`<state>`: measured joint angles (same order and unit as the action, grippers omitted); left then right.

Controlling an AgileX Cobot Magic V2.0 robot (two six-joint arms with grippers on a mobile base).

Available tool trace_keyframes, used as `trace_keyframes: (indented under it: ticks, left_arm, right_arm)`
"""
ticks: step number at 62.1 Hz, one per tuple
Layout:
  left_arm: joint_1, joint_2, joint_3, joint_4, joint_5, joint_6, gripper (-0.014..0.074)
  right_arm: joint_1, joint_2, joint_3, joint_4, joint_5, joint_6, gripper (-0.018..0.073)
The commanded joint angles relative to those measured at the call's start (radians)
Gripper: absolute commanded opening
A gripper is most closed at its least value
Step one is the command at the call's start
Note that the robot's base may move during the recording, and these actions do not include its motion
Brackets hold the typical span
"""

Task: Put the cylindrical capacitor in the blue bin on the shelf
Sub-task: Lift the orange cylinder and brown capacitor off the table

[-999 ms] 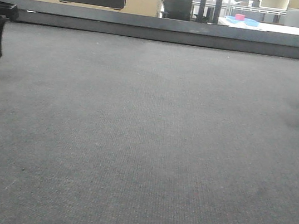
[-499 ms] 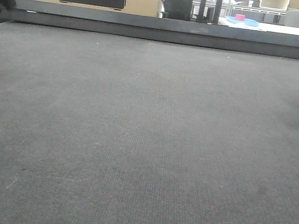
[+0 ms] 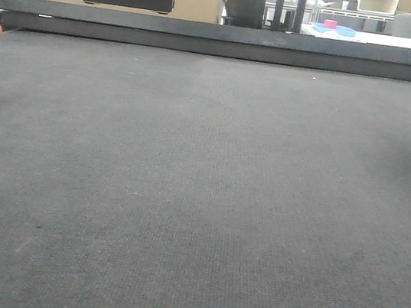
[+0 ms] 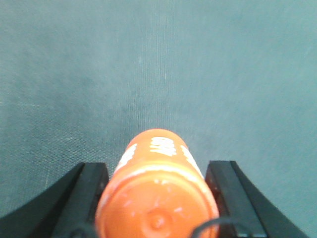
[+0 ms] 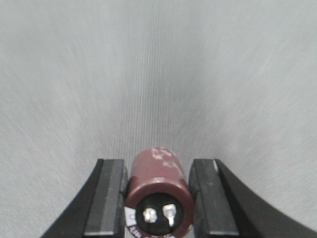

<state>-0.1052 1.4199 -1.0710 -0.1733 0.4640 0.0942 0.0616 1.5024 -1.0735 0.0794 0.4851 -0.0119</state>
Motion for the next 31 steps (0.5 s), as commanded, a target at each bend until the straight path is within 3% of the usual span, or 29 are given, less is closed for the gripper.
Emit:
trace_keyframes:
  ticks: [1,15,31]
  left_arm:
    - [0.000,-0.110,0.110,-0.035,-0.140,0.004,-0.0111]
    - [0.000,-0.358,0.255,-0.035,-0.242,0.004,-0.0111]
    - [0.000,-0.621,0.351,-0.035,-0.308,0.004,-0.0111]
  right_arm:
    - [0.000,-0.080,0.077,0.001,-0.118,-0.006,-0.0162]
    - [0.000,-0.276,0.248,0.001,-0.258,-0.006,-0.0162]
    - [0.000,-0.510,0.355,0.001,-0.303,-0.006,-0.0164]
